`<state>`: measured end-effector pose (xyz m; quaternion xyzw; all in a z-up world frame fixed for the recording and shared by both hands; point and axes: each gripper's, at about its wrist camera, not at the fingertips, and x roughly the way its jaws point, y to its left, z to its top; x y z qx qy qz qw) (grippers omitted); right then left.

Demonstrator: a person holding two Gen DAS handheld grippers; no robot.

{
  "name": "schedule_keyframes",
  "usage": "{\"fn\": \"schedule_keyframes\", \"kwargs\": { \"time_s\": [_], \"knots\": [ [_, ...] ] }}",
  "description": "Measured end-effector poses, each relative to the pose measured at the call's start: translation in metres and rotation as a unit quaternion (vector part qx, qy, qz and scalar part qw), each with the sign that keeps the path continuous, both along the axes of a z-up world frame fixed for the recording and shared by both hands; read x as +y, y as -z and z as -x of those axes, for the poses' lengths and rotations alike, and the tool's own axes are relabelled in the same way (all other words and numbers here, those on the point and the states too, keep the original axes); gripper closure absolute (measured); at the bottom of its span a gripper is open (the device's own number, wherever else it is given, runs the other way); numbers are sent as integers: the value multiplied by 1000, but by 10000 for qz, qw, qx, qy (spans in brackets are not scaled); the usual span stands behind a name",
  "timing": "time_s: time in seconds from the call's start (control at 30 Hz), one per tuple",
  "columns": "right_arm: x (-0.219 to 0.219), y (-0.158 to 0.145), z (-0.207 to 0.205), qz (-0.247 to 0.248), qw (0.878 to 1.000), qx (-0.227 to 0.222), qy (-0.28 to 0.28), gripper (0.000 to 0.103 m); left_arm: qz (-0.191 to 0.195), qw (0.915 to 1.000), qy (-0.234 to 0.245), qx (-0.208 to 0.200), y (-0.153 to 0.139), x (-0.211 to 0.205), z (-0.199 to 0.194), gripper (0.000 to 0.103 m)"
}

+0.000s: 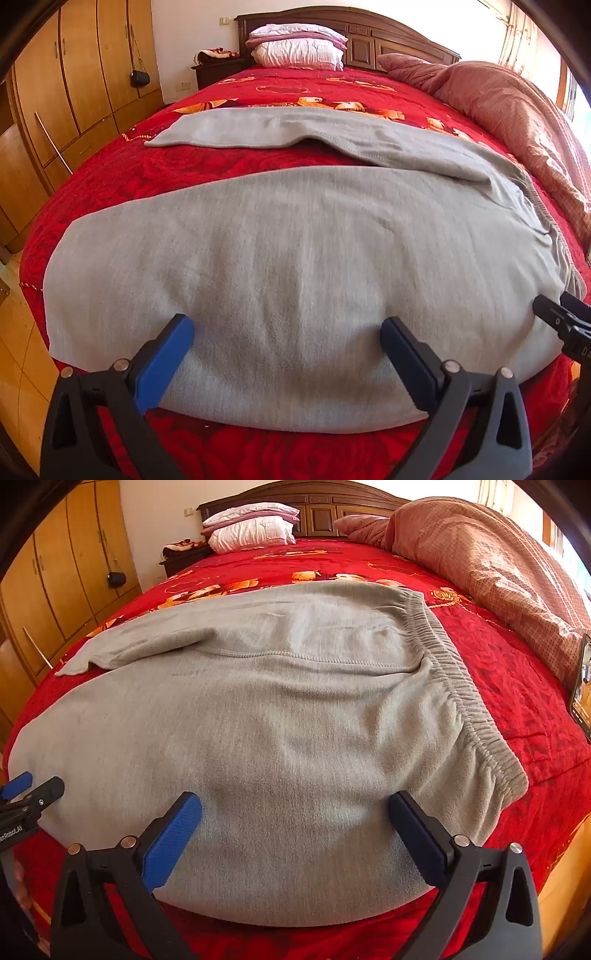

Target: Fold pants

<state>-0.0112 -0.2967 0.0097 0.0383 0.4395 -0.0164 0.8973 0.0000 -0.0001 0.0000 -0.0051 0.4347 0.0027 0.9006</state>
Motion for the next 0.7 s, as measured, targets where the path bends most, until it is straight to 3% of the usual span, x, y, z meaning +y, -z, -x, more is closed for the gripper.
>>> {"fn": "schedule_keyframes", "kwargs": {
  "time_s": [0.7],
  "knots": [
    [2,2,0,26,10000,47,-10,0,34,10000,1,61,5,-3,0,0]
  ]
}}
